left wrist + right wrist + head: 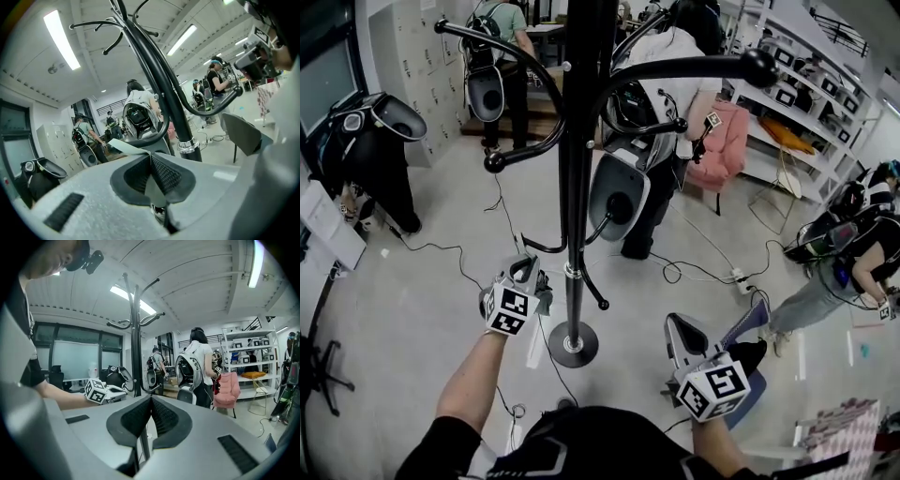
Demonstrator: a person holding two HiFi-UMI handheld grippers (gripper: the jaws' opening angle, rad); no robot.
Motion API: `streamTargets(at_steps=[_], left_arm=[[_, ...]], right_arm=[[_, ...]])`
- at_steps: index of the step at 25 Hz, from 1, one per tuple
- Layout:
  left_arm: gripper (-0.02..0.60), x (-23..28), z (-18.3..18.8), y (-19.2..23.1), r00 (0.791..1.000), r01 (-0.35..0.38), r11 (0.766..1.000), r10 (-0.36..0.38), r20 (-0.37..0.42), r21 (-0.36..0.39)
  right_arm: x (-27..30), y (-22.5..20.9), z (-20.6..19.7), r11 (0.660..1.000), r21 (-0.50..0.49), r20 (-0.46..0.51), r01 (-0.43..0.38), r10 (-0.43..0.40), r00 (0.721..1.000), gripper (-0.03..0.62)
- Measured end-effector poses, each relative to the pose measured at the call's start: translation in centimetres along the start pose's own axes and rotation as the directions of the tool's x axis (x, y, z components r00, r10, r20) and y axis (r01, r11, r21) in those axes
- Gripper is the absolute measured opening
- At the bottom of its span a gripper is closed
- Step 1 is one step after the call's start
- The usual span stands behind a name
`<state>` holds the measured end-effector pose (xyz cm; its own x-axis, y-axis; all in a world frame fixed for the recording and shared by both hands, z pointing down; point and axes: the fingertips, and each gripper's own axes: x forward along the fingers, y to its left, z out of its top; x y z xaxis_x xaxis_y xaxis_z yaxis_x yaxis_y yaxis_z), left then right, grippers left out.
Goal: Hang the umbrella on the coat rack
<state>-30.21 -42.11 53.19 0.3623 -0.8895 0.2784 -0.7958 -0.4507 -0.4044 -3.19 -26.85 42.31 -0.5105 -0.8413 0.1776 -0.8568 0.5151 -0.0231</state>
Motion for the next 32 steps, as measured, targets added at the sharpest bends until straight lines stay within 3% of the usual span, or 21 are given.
streamTargets(at_steps=[4,9,26,32], left_arm=[[0.011,-0.4,-0.1,0.4,1.000,0.015,0.998,-0.015,-0.004,0.057],[0.011,-0.1,0.5,-2.0,0.993,0.113,0.977,-0.116,0.005,0.181],[0.011,-0.2,-0.3,-6.7,0.983,0.180,0.982,-0.181,0.023,0.065],[0.011,0.1,-0.9,-6.3,0.989,0.151,0.988,-0.151,0.007,-0.038]], right_arm=[[0.1,0.3,0.1,1.000,0.000,-0.005,0.007,-0.007,1.000,0.002],[0.4,0.3,-0.2,1.000,0.008,-0.006,0.024,-0.024,1.000,0.002],[0.0,0.5,-0.5,1.000,-0.002,-0.019,0.016,-0.016,1.000,0.002],[0.2,0.0,-0.2,1.000,0.001,-0.029,0.001,-0.001,1.000,0.002]])
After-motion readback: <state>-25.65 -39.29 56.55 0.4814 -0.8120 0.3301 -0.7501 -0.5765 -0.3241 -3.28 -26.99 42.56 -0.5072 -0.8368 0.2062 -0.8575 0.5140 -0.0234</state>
